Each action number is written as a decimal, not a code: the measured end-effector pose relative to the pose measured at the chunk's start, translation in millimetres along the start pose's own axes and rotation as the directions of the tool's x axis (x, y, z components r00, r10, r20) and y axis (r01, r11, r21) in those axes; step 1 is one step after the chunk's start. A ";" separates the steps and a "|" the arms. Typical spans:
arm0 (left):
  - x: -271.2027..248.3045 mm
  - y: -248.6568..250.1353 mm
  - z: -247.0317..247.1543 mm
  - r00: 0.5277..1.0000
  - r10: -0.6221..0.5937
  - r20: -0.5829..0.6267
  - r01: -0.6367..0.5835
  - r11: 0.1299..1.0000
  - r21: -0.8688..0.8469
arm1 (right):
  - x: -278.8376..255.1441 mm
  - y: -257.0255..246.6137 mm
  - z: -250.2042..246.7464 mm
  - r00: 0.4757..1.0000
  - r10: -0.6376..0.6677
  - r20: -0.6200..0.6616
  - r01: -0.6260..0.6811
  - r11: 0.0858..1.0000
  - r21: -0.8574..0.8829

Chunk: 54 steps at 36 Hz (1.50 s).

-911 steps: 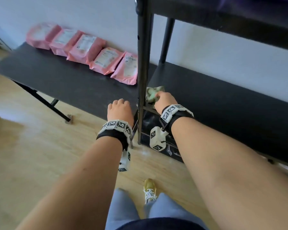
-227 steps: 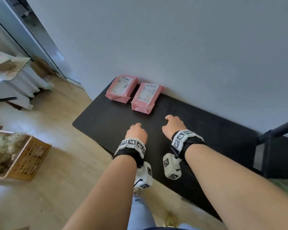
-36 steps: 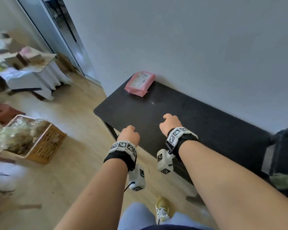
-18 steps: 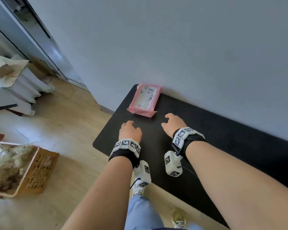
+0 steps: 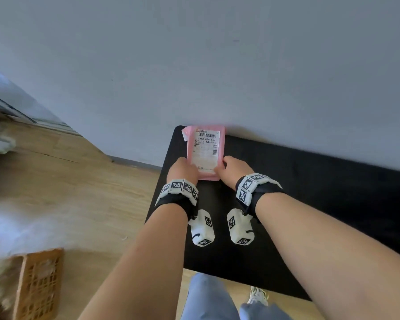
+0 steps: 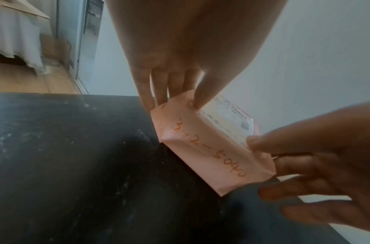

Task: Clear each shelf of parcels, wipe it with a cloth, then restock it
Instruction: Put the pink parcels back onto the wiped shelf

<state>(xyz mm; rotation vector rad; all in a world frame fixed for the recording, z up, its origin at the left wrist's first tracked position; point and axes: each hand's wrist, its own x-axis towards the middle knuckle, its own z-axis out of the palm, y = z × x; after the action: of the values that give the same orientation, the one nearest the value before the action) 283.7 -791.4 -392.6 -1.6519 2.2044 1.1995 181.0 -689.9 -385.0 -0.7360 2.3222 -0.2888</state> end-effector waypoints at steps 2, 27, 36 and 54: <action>3.6 -2.3 1.3 1.000 0.004 -0.019 -0.004 1.000 0.016 | 1.8 -0.8 0.5 1.000 0.015 0.012 -0.016 0.999 0.031; -185.0 57.2 138.2 0.859 0.472 0.198 -0.505 0.844 0.178 | -182.2 198.9 -9.6 0.910 0.391 -0.137 -0.297 0.846 0.443; -340.2 63.7 239.6 0.734 0.586 0.343 -0.664 0.727 0.177 | -333.6 329.7 12.8 0.790 0.585 -0.182 -0.394 0.713 0.580; -537.1 130.8 420.0 0.479 0.691 0.542 -0.864 0.481 0.149 | -492.1 540.3 4.3 0.532 0.829 -0.170 -0.446 0.445 0.776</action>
<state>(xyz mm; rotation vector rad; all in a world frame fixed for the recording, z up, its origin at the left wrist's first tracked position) 239.0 -102.3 -320.5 -0.0563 2.7014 0.9497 253.9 35.4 -332.8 0.7799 2.5142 -0.9731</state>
